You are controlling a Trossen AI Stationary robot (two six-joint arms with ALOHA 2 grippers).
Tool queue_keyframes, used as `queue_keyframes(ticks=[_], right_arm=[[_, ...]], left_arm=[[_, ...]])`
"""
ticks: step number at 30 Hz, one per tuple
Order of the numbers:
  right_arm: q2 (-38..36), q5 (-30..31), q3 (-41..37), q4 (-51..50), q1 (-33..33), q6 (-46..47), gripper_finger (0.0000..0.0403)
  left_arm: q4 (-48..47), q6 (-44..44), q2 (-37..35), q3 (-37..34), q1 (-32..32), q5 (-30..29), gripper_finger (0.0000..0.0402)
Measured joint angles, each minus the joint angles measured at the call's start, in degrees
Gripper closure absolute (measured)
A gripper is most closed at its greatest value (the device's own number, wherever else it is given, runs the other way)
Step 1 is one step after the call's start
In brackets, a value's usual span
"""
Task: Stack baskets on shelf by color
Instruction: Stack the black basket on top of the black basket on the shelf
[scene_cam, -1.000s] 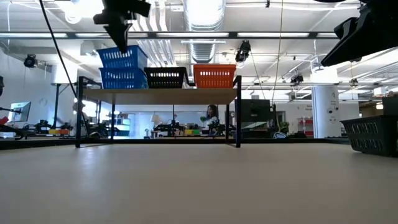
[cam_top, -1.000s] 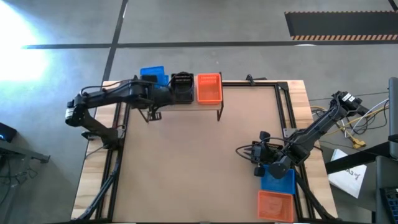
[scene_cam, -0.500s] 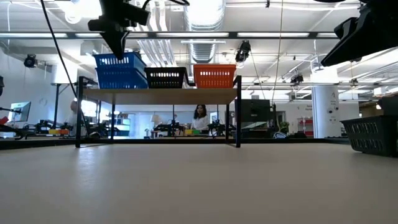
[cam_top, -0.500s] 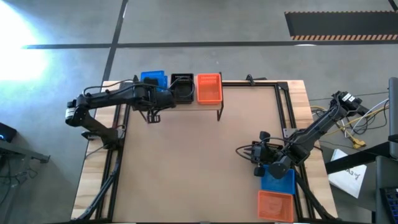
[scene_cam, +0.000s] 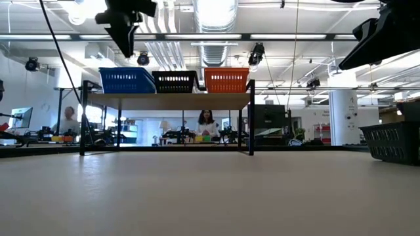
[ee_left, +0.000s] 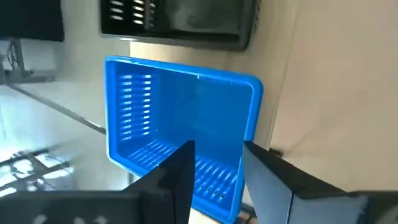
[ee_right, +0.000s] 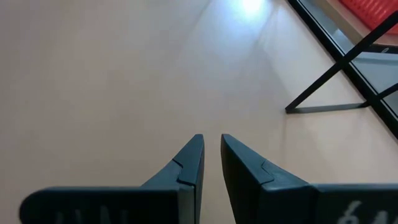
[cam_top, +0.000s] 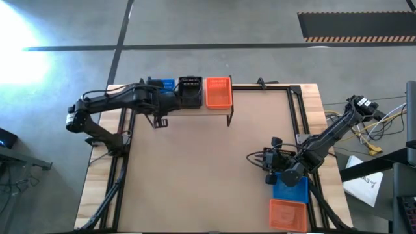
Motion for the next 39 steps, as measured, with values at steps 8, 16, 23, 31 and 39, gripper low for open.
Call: queue_keyframes(ticks=[8, 16, 23, 31, 39], right_arm=[[0.0, 0.0, 0.0, 0.0, 0.0, 1.4, 0.0355], [-0.1, -2.2, 0.0, -0.6, 0.0, 4.1, 0.0355], [-1.5, -11.0, 1.7, -5.6, 0.0, 10.0, 0.0335], [-1.4, -14.0, 4.1, -18.3, 0.0, 29.1, 0.0282], [2.3, -14.2, 3.9, -21.2, -2.2, 42.8, 0.0249]], left_arm=[[0.1, -14.0, -0.2, 0.7, -3.1, 0.0, 0.0286], [9.5, -19.6, 0.1, -2.6, -15.3, -5.9, 0.0286], [29.4, -19.4, 0.3, -9.7, -26.6, -7.6, 0.0285], [58.7, -19.1, 0.3, -24.6, -34.6, -7.7, 0.0285], [90.1, -19.0, 0.3, -40.9, -35.5, -7.8, 0.0285]])
